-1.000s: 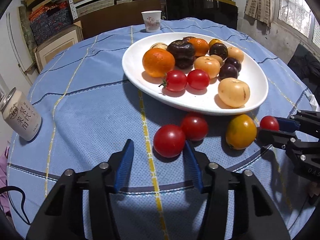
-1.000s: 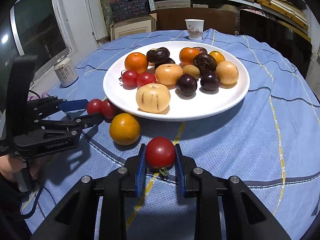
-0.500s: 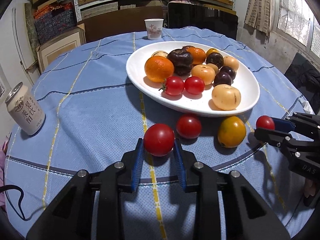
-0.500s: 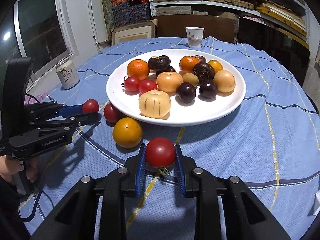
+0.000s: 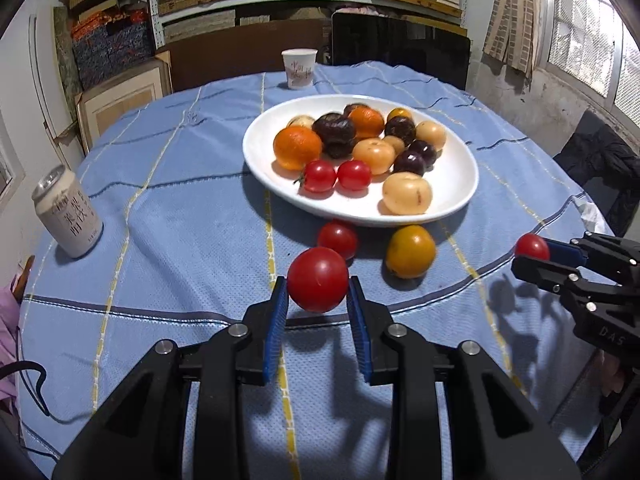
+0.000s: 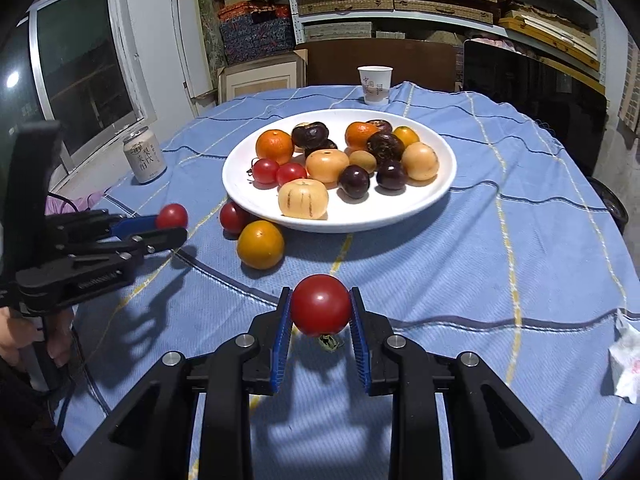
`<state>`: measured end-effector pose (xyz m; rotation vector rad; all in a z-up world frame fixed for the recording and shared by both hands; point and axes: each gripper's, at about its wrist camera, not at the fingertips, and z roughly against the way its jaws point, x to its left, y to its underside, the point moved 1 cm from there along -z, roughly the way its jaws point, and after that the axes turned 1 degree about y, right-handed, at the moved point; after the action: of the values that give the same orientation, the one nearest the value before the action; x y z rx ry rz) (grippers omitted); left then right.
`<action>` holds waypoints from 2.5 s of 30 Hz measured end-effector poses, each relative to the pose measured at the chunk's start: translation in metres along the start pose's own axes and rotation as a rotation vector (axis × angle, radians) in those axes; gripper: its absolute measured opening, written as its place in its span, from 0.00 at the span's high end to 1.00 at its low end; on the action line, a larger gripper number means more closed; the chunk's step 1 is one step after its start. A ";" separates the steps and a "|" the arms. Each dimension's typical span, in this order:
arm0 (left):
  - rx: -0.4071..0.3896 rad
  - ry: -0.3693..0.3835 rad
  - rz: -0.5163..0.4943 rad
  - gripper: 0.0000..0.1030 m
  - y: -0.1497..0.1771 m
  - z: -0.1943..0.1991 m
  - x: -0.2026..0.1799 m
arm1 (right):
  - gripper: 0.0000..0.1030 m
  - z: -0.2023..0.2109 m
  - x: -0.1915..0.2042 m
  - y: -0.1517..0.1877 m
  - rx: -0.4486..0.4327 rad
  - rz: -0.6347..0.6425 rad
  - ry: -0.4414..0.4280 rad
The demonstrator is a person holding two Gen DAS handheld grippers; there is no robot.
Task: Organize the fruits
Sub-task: 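Grasp a red tomato with the left tool while the right tool grasps another red tomato, then carry both red tomatoes onto the white plate and open both tools, then grasp a red tomato with the left tool while the right tool grasps the yellow-orange tomato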
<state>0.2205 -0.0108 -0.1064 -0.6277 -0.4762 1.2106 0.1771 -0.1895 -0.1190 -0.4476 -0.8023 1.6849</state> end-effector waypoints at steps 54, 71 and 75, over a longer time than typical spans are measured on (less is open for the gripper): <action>-0.050 -0.025 0.024 0.27 -0.095 -0.030 0.022 | 0.53 -0.064 -0.027 -0.146 -0.053 0.025 0.049; -0.008 -0.169 0.051 0.27 0.001 -0.029 0.025 | 0.43 -0.035 0.034 -0.019 0.042 -0.008 0.005; -0.002 -0.149 0.097 0.27 0.001 -0.031 0.035 | 0.43 -0.045 0.043 -0.024 0.040 -0.013 0.015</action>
<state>0.2500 0.0172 -0.1295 -0.5702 -0.5772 1.3557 0.2124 -0.1339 -0.1275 -0.4262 -0.7579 1.6808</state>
